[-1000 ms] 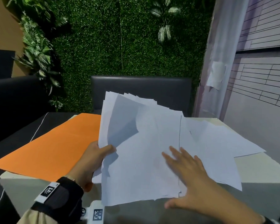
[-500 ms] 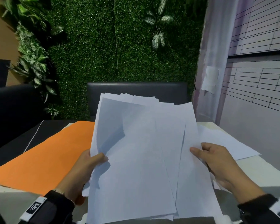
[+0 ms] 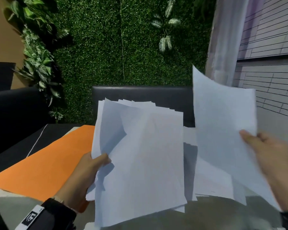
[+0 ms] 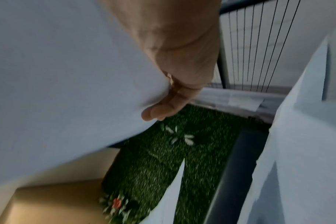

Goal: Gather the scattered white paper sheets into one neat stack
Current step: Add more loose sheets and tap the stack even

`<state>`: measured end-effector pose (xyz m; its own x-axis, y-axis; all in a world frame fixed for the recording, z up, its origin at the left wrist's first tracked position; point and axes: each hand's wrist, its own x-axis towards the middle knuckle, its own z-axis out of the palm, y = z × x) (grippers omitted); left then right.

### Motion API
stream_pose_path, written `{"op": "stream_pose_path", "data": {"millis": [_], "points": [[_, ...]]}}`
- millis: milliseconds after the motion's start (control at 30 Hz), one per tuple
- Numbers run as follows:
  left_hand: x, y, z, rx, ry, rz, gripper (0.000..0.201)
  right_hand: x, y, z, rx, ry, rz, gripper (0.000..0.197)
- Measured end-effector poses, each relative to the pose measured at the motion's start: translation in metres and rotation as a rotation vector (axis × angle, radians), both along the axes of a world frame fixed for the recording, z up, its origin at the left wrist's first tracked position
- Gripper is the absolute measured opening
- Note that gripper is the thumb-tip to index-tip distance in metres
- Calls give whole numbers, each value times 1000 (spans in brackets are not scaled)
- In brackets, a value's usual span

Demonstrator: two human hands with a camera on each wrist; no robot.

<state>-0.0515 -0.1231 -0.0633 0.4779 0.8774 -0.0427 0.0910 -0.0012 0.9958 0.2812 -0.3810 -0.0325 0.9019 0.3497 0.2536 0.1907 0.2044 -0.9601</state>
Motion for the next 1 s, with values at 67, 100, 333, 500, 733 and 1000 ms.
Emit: {"op": "stream_pose_path", "data": {"millis": [67, 100, 333, 500, 733, 1000], "points": [[2, -7, -1, 21, 21, -16, 14, -21, 21, -5, -63, 14, 153, 26], [3, -11, -1, 30, 21, -32, 16, -33, 36, -8, -115, 8, 213, 26], [-1, -24, -2, -12, -19, -21, 24, -62, 65, -55, -187, 169, 377, 34], [-6, -31, -3, -22, -51, -56, 23, -64, 65, -57, -254, 344, 400, 26], [-4, -24, -2, -92, 77, 16, 26, -70, 72, -50, -263, 489, 463, 33], [1, -23, 13, -96, -20, -46, 42, -80, 83, -69, -197, 416, 421, 40]]}}
